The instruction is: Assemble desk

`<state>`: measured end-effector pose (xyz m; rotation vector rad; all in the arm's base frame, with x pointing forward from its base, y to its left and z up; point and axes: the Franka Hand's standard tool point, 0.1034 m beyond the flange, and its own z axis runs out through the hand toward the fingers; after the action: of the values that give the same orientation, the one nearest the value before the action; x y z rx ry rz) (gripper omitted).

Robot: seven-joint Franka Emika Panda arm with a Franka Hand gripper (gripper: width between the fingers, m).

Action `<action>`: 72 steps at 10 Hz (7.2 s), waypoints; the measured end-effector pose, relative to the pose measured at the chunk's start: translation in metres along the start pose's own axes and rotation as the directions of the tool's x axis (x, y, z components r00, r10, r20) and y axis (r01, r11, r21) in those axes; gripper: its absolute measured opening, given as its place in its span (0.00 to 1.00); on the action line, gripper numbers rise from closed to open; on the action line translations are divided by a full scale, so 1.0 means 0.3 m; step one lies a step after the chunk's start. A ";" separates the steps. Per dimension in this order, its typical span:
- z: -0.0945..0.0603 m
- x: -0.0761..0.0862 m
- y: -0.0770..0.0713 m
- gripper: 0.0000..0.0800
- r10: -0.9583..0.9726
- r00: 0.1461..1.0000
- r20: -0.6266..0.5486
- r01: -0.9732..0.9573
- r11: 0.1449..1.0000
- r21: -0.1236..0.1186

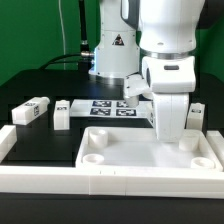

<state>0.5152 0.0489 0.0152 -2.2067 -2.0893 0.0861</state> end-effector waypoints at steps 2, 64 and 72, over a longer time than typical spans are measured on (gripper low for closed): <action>0.002 -0.001 -0.001 0.22 0.003 1.000 0.000 -0.003 1.000 0.001; 0.046 0.305 -0.284 0.81 0.611 -0.044 0.791 -0.996 -0.083 0.009; 0.026 0.304 -0.279 0.36 0.617 0.014 0.786 -0.998 -0.042 0.050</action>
Offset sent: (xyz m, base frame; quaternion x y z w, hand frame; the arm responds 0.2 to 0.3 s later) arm 0.0000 0.0000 0.0000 0.0000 0.0000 0.0000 1.0000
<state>0.4364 0.1444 0.0195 -2.6426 0.0826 1.4728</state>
